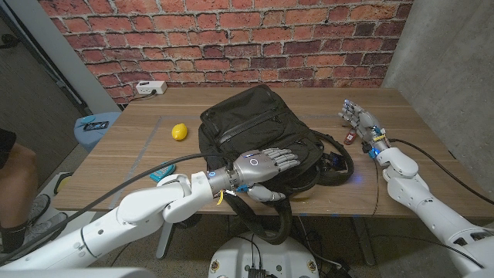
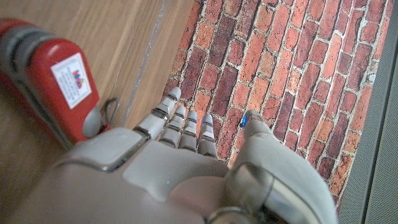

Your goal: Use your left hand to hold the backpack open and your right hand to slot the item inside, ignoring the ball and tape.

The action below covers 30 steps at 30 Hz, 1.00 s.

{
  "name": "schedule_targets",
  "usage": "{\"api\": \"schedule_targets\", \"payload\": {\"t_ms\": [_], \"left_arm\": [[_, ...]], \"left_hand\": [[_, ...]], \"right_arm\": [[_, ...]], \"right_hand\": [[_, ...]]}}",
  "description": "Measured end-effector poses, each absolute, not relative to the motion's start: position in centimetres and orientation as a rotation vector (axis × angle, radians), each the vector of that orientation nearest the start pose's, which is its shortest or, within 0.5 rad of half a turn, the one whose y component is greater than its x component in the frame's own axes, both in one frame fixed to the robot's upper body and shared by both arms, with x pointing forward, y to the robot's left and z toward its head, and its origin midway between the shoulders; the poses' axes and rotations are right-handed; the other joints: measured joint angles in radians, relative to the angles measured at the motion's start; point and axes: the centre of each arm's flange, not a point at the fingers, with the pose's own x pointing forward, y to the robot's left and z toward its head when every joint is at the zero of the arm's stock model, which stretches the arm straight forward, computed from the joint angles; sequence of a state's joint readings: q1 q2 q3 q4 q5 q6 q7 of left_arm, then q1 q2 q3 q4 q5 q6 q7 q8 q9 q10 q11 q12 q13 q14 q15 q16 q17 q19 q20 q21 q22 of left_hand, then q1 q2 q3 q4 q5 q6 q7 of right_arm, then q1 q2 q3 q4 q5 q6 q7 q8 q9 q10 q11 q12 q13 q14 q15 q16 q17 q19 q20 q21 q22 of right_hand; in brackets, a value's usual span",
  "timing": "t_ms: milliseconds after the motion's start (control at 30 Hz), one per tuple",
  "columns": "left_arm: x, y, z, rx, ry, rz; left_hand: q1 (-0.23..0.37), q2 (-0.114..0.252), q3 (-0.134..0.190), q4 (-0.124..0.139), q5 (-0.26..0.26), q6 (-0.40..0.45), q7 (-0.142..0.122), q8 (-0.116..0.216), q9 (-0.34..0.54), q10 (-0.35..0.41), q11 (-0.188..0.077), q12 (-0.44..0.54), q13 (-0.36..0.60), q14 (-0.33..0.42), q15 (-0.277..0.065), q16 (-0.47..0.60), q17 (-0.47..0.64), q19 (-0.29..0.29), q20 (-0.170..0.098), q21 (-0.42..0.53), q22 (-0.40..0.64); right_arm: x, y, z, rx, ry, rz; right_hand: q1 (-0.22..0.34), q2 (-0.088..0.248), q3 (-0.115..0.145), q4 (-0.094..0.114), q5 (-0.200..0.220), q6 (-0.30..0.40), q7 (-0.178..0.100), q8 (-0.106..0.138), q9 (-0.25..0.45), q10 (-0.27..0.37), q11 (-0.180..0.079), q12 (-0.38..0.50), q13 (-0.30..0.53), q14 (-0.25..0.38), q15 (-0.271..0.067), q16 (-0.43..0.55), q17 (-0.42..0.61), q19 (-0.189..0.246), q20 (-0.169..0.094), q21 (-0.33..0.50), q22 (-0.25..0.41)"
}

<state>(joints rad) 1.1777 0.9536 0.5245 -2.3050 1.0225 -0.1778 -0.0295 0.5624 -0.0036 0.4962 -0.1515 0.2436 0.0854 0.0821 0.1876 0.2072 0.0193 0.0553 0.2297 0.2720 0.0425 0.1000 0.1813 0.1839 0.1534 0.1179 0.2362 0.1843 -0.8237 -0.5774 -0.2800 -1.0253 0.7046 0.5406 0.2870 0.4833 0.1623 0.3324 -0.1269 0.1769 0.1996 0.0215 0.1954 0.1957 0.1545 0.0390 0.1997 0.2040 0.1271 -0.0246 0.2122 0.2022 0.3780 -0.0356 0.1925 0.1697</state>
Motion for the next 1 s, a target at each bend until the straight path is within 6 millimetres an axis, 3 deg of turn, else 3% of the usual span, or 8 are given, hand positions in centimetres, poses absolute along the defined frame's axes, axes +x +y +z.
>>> {"api": "schedule_targets", "payload": {"t_ms": [567,1000], "left_arm": [[39.7,9.1,-8.5,1.856,-1.250,-0.350],[39.6,10.1,-8.7,1.896,-1.242,-0.307]], "left_hand": [[0.017,0.009,0.002,-0.007,0.000,-0.005,0.005,0.006,0.000,-0.013,-0.002,0.000,0.005,-0.007,-0.007,0.000,-0.003,0.000,0.000,-0.008,0.000],[0.021,0.005,0.002,-0.007,0.000,-0.011,0.011,0.006,0.000,-0.013,-0.002,0.000,0.009,-0.007,-0.007,0.000,-0.003,0.000,0.000,-0.008,0.000]], "right_arm": [[63.6,-40.1,-3.9,-0.054,-0.682,0.167],[63.8,-40.2,-4.1,-0.038,-0.679,0.158]], "right_hand": [[0.007,0.001,0.000,0.000,0.000,0.000,0.000,0.000,0.000,-0.005,0.005,0.000,0.000,0.000,0.000,0.000,0.000,0.000,0.000,0.000,0.000],[0.008,0.000,0.000,0.000,0.000,0.000,0.000,0.000,0.000,-0.005,0.005,0.000,0.000,0.000,0.000,0.000,0.000,0.000,0.000,0.000,0.000]]}}
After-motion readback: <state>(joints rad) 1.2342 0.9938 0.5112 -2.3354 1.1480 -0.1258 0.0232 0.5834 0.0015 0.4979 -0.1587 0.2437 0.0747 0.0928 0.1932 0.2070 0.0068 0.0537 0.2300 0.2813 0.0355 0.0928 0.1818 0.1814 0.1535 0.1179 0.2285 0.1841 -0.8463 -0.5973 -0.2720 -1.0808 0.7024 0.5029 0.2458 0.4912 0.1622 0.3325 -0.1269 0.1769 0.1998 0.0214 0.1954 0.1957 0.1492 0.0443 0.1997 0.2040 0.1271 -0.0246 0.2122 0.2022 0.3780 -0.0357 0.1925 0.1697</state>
